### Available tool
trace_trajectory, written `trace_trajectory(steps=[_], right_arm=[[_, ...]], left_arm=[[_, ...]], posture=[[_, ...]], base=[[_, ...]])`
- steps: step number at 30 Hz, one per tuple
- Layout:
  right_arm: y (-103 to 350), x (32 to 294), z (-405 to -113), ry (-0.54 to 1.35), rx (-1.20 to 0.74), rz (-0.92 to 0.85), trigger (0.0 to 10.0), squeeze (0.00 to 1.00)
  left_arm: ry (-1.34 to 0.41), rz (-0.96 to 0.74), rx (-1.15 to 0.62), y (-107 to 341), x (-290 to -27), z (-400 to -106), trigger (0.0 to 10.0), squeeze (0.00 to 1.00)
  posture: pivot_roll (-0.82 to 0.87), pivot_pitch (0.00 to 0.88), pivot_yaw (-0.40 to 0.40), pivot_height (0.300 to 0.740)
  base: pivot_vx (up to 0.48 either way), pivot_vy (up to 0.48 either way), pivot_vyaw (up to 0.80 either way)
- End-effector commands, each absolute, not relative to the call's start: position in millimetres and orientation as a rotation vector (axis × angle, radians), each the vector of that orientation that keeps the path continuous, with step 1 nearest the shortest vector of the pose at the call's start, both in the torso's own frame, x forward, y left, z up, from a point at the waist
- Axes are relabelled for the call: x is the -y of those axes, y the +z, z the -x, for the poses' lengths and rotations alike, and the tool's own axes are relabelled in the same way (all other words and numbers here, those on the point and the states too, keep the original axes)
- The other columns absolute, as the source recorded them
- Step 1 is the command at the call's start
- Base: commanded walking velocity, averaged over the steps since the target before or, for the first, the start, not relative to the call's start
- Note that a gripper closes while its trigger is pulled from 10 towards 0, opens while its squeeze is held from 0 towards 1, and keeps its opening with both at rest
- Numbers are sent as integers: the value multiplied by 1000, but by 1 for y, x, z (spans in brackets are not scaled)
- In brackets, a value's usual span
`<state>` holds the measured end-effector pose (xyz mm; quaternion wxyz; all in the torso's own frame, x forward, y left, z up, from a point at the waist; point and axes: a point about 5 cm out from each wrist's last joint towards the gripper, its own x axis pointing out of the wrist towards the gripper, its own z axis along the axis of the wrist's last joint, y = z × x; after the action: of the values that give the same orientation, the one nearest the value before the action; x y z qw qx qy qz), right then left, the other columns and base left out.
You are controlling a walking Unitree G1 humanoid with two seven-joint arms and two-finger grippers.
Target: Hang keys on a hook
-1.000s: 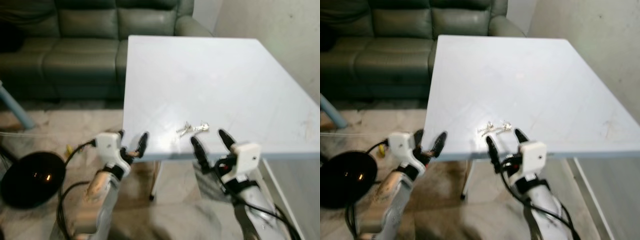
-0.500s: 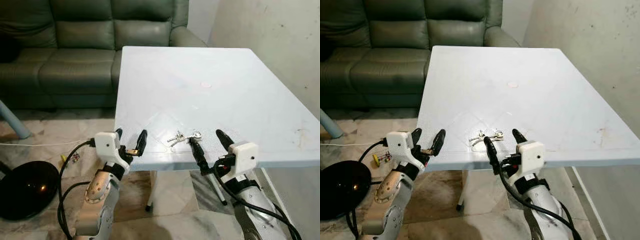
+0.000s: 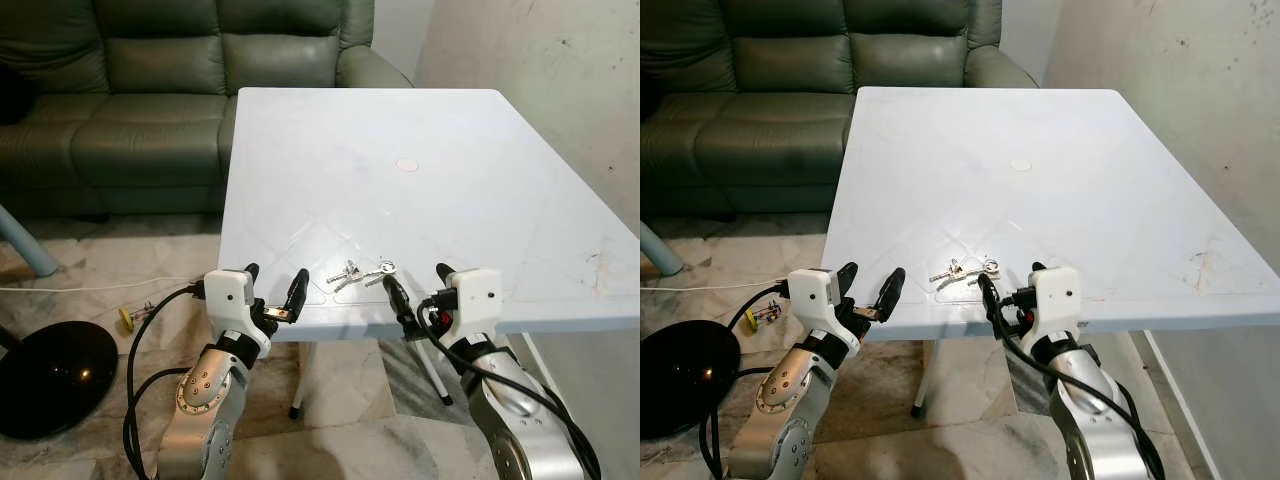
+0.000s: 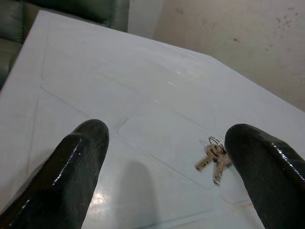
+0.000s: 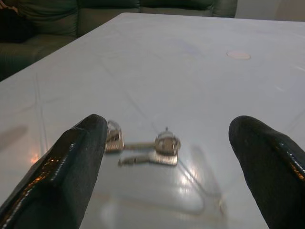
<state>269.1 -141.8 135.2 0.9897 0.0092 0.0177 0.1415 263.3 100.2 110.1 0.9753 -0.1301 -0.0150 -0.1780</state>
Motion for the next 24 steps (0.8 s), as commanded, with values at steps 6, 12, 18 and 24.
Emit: trace_trajectory(steps=[6,12,18,24], right_arm=[[141,136,-287,308,-60,-25,10000,0],[153,130,-303,322,-36,-71,10000,0],[165,120,-315,345,-23,-126,10000,0],[168,110,-317,419,-67,-201,10000,0]], left_arm=[[-428,293,31,117,-88,-253,10000,0],[-429,292,18,119,-88,-244,10000,0],[-421,300,11,123,-90,-233,10000,0],[-402,312,-4,127,-92,-222,10000,0]], posture=[[126,152,-72,740],[138,186,-81,740],[169,230,-95,740],[187,261,-108,740]], base=[[0,0,0],[0,0,0],[0,0,0],[0,0,0]])
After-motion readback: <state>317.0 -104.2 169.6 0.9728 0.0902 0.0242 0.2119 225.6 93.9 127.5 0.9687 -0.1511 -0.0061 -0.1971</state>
